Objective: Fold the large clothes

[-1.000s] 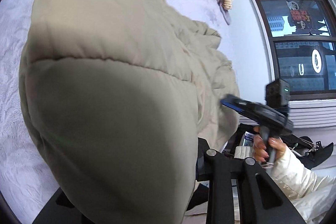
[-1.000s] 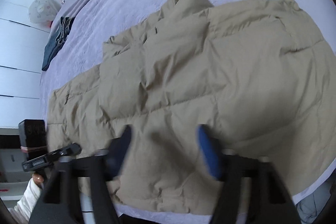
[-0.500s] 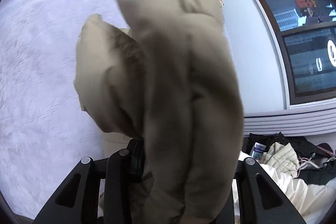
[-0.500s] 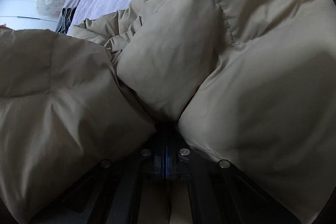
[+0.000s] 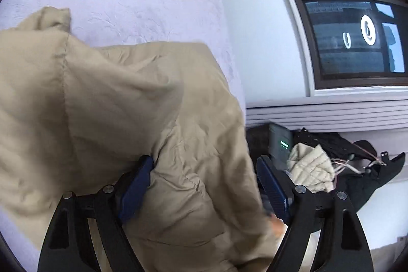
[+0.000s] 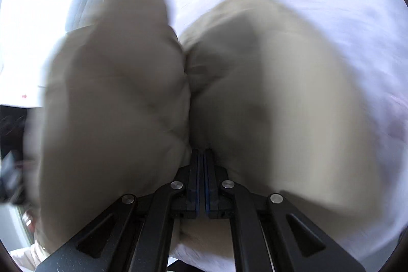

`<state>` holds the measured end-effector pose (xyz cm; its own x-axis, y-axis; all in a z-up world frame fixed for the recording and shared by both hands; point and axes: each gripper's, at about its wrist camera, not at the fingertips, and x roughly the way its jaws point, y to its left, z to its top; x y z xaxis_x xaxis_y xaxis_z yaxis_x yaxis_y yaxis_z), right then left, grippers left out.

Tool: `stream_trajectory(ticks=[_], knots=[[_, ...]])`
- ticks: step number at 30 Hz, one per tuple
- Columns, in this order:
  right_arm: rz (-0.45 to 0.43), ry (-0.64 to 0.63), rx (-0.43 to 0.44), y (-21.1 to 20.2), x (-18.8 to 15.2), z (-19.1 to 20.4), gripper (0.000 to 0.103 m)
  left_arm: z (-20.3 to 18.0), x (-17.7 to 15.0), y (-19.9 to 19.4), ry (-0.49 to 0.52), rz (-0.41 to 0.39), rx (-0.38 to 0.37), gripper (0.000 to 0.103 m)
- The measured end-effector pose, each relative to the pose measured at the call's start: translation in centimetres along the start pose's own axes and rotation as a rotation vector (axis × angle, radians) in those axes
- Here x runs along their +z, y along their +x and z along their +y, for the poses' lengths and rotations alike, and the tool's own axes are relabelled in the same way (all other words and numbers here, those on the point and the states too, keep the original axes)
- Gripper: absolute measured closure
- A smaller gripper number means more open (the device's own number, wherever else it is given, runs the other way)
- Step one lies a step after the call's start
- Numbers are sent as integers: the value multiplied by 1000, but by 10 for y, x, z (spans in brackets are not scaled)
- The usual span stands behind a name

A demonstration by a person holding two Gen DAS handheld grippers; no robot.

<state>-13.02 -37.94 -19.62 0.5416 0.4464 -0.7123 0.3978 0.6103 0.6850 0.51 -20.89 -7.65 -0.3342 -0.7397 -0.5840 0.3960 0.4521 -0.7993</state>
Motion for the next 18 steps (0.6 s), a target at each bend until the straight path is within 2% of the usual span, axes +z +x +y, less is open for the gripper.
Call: stream_trajectory(ticks=[2, 3, 4, 5, 6, 10, 13, 15, 17, 18], knots=[[-30, 41, -10, -21, -12, -15, 96, 9, -6, 20, 12, 16, 44, 20], [-45, 54, -16, -31, -19, -21, 79, 11, -3, 27, 18, 19, 68, 20], [-62, 66, -19, -43, -26, -25, 45, 6, 7, 39, 27, 20, 85, 20], [-80, 76, -15, -54, -33, -28, 32, 3, 9, 42, 42, 19, 108, 20], [-104, 82, 0, -65, -40, -30, 24, 0, 10, 43, 58, 18, 126, 20], [-141, 31, 172, -102, -65, -20, 22, -13, 16, 54, 109, 29, 178, 20], [-96, -44, 262, -101, -70, 8, 19, -18, 25, 72, 131, 30, 211, 20], [-69, -58, 225, -84, -68, 20, 19, -14, 33, 71, 155, 18, 237, 20], [-52, -35, 121, -63, -59, 22, 19, -21, 26, 54, 202, -34, 252, 20], [-53, -26, 77, -57, -52, 25, 27, -26, 24, 37, 236, -83, 274, 20]])
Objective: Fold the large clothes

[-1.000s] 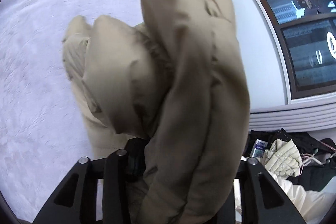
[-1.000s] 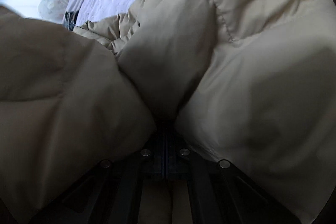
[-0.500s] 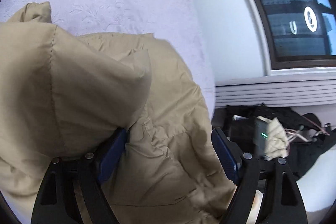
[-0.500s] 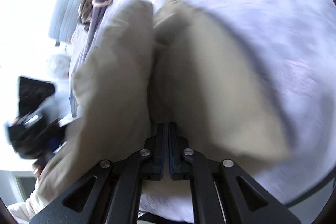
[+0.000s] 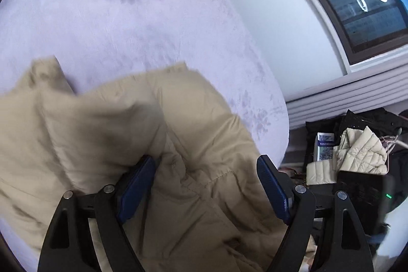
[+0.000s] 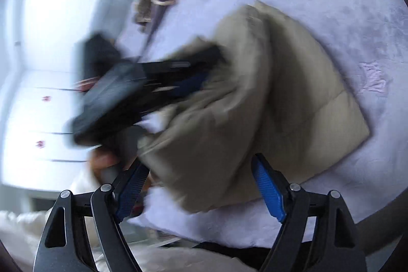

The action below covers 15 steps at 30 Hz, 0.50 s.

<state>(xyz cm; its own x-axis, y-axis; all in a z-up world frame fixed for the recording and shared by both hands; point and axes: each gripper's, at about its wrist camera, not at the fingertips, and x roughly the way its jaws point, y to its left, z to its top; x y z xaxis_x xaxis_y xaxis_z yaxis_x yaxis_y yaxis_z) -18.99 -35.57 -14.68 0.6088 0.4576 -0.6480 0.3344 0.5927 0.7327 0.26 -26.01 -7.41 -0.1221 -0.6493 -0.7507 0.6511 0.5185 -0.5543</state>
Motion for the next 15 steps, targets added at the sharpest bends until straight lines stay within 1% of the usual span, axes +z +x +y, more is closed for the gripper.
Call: stream_trajectory(ticks=[1, 2, 3, 4, 5, 7, 8, 9, 10, 11, 13, 14, 15], knots=[[-14, -8, -26, 5, 3, 0, 62, 4, -1, -17, 18, -44, 36, 20], [-23, -32, -53, 10, 8, 2, 80, 9, -4, -35, 31, -107, 96, 20], [-26, -62, -113, 12, 10, 6, 86, 16, -6, -50, 32, -166, 161, 20], [-46, -107, -177, 12, 12, 12, 89, 26, -9, -64, 22, -214, 221, 20], [-59, -149, -204, 10, 12, 18, 90, 40, -12, -76, 3, -253, 277, 20], [-84, -254, -270, 6, 14, 32, 92, 71, -17, -85, -42, -284, 376, 20], [-99, -309, -312, 2, 12, 38, 92, 90, -19, -85, -84, -279, 411, 20], [-108, -342, -344, 0, 13, 37, 93, 108, -19, -84, -129, -272, 412, 20], [-111, -363, -374, -1, 13, 36, 93, 120, -20, -79, -161, -271, 395, 20], [-106, -366, -393, -2, 20, 28, 93, 126, -17, -72, -190, -270, 378, 20], [-90, -350, -429, -5, 21, 16, 93, 117, -10, -54, -162, -265, 380, 20], [-87, -343, -453, -3, 22, 18, 93, 104, -4, -42, -118, -263, 386, 20], [-84, -340, -479, -4, 19, 10, 93, 91, 2, -32, -74, -259, 383, 20]])
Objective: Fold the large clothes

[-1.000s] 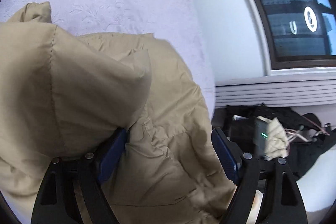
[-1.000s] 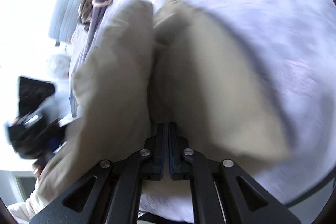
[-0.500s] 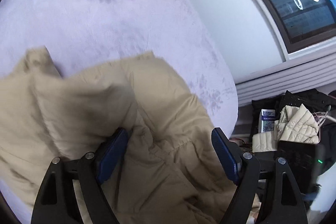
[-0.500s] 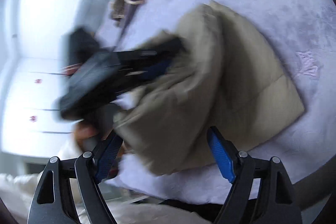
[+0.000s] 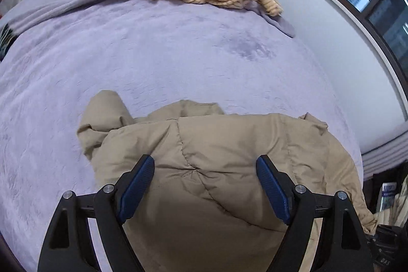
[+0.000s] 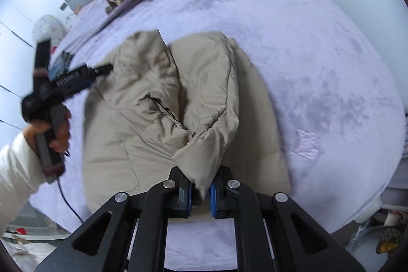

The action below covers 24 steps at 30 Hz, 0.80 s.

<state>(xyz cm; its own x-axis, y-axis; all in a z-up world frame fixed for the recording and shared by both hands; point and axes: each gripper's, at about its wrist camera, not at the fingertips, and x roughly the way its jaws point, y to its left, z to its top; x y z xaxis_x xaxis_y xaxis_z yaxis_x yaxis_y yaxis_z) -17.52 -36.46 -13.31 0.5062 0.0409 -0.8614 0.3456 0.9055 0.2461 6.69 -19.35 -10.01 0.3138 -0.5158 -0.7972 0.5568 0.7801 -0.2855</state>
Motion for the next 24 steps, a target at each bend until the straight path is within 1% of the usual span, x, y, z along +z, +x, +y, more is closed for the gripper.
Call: stream_trajectory(ticks=[1, 3, 5, 7, 8, 9, 10, 11, 12, 13, 14, 16, 18, 19, 20, 21, 22, 23, 24], knots=[[14, 10, -22, 5, -4, -9, 93, -18, 1, 7, 35, 1, -12, 20], [43, 51, -39, 12, -16, -31, 93, -56, 3, 21, 107, 11, -42, 20], [80, 88, -49, 23, -26, -51, 93, -86, 4, 33, 148, 34, -70, 20], [133, 167, 0, 32, -30, -73, 91, -106, 3, 40, 172, 49, -64, 20], [135, 223, 42, 29, -29, -83, 90, -110, 2, 42, 183, 51, -45, 20], [122, 263, 73, 23, -27, -92, 87, -110, 1, 42, 182, 54, -43, 20], [95, 294, 104, 11, -23, -99, 78, -105, 1, 43, 167, 59, -48, 20], [63, 309, 114, -1, -19, -104, 72, -101, 0, 43, 156, 63, -53, 20], [28, 316, 125, -13, -14, -107, 59, -97, 0, 44, 146, 69, -57, 20], [-13, 314, 138, -25, -7, -109, 51, -93, 0, 45, 139, 72, -60, 20], [-50, 305, 160, -35, 3, -109, 50, -91, 0, 45, 133, 75, -63, 20], [-74, 285, 237, -41, 26, -105, 41, -90, 1, 48, 134, 78, -60, 20], [-43, 264, 313, -25, 52, -98, 41, -92, 1, 49, 139, 79, -50, 20], [-24, 256, 321, -15, 61, -93, 41, -92, 1, 50, 139, 79, -46, 20], [7, 244, 316, -1, 70, -88, 41, -93, 0, 49, 137, 79, -42, 20], [43, 229, 300, 12, 74, -81, 48, -93, -1, 49, 136, 78, -38, 20], [92, 209, 263, 31, 75, -77, 58, -93, -2, 48, 138, 77, -34, 20], [134, 189, 222, 44, 71, -71, 59, -94, -3, 48, 142, 73, -30, 20], [160, 179, 206, 57, 63, -70, 59, -95, -5, 48, 150, 73, -31, 20]])
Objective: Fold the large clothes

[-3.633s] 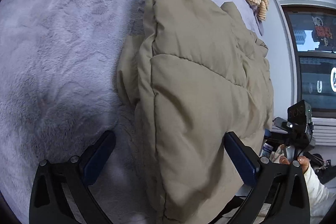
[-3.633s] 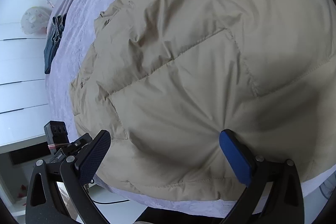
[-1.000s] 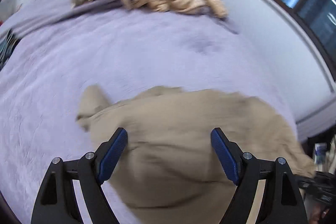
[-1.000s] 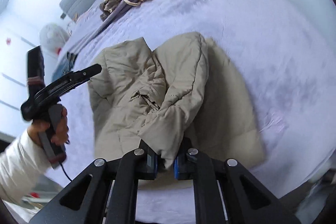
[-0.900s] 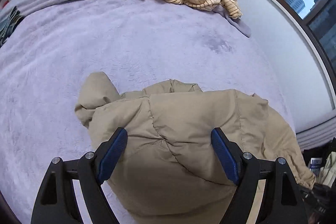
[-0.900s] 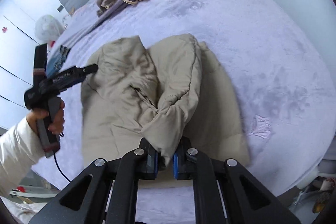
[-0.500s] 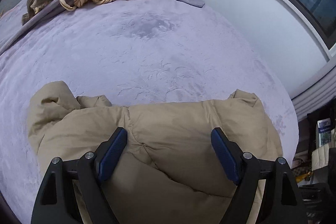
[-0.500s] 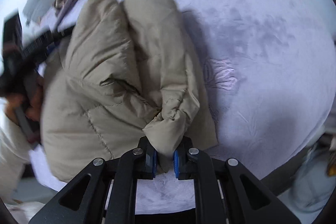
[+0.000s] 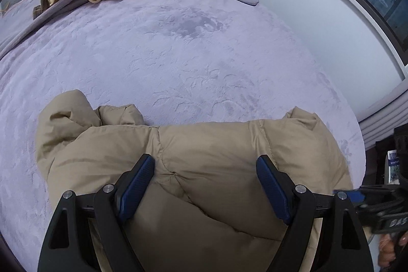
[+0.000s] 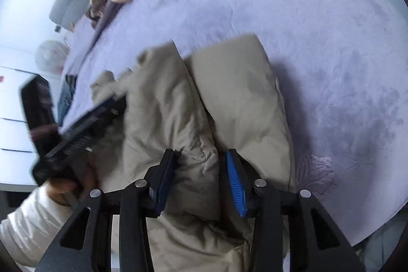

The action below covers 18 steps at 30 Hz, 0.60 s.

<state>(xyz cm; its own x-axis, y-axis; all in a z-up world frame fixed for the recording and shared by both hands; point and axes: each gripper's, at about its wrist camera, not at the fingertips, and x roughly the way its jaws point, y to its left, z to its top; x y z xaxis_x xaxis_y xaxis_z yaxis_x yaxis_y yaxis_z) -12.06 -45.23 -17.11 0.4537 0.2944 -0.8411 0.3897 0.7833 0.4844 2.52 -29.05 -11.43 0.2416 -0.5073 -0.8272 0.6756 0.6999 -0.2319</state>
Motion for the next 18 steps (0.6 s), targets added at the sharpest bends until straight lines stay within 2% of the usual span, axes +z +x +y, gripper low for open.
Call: stream_trajectory(ticks=[5, 10, 13, 17, 18], knots=[[-32, 81, 72, 18, -23, -21, 61, -9, -4, 3, 40, 12, 33, 18], [-13, 35, 49, 19, -23, -13, 61, -2, -6, -30, -7, 48, 44, 18], [1, 31, 57, 23, -16, -13, 61, 9, -23, -61, -57, 58, 35, 18], [17, 14, 63, 26, -15, -15, 59, 17, -65, -86, -124, 93, 28, 18], [22, 8, 63, 26, -13, -14, 58, 17, -79, -85, -133, 119, 45, 10]])
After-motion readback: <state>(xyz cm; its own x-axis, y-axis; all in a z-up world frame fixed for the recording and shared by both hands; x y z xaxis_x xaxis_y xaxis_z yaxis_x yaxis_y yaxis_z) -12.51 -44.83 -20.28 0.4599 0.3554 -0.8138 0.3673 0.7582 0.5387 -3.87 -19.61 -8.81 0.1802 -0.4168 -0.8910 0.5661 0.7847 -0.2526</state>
